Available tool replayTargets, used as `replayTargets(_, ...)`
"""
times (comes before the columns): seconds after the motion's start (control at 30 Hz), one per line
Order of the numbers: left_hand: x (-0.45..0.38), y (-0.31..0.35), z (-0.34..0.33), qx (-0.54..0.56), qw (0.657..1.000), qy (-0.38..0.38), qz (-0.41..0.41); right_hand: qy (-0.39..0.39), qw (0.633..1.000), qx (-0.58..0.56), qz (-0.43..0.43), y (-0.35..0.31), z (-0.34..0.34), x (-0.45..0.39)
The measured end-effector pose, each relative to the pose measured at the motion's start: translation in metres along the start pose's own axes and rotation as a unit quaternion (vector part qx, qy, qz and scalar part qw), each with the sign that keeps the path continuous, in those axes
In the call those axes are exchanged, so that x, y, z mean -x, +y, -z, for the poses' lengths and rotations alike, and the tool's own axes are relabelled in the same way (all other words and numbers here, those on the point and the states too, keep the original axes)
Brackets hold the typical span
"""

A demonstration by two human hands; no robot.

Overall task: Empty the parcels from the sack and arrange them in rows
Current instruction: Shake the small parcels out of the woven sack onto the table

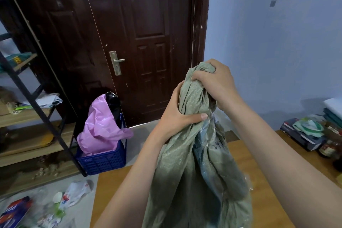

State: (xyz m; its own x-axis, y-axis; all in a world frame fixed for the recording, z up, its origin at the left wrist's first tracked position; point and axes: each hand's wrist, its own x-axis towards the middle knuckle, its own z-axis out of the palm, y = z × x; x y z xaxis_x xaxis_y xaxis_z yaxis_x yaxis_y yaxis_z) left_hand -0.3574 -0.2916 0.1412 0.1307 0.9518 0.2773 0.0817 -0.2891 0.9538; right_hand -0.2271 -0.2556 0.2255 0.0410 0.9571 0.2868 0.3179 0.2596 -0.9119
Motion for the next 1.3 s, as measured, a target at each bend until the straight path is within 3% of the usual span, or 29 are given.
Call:
replayTargets(0.17,0.005,-0.014,0.002,-0.032,0.996,-0.083,0.019,0.014,0.991,-0.103,-0.084,0.024,-0.003,-0.003)
replayTargets(0.4,0.005,-0.027,-0.004,-0.042,0.999,0.005,0.013,0.014,0.94,-0.275,-0.204,0.043,-0.009,0.005)
replayTargets(0.6,0.004,-0.031,-0.007,-0.051,0.995,0.077,0.026,-0.06,0.916,-0.259,-0.299,0.071,-0.011,0.0)
replayTargets(0.67,0.004,-0.033,-0.006,-0.055,0.993,0.089,0.052,-0.07,0.941,-0.173,-0.281,0.079,-0.011,-0.001)
replayTargets(0.73,0.003,-0.035,-0.006,-0.071,0.99,0.099,0.072,-0.034,0.976,0.012,-0.213,0.092,-0.012,-0.004)
replayTargets(0.8,0.001,-0.039,-0.006,-0.091,0.986,0.107,0.087,0.038,0.983,0.169,-0.064,0.096,-0.009,-0.003)
replayTargets(0.83,0.0,-0.04,-0.007,-0.1,0.984,0.113,0.093,0.049,0.981,0.184,0.024,0.094,-0.007,-0.001)
replayTargets(0.87,-0.001,-0.04,-0.007,-0.112,0.982,0.12,0.097,0.021,0.978,0.183,0.095,0.091,-0.007,0.001)
replayTargets(0.93,-0.005,-0.038,-0.009,-0.148,0.976,0.126,0.1,-0.094,0.959,0.222,0.15,0.085,-0.012,0.01)
replayTargets(1.03,-0.006,-0.037,-0.012,-0.172,0.974,0.111,0.098,-0.195,0.927,0.306,0.101,0.091,-0.022,0.019)
replayTargets(1.13,-0.003,-0.041,-0.013,-0.152,0.98,0.1,0.082,-0.239,0.945,0.224,0.004,0.099,-0.022,0.014)
replayTargets(1.3,-0.001,-0.043,-0.012,-0.139,0.985,0.089,0.045,-0.291,0.951,0.084,-0.062,0.104,-0.017,0.014)
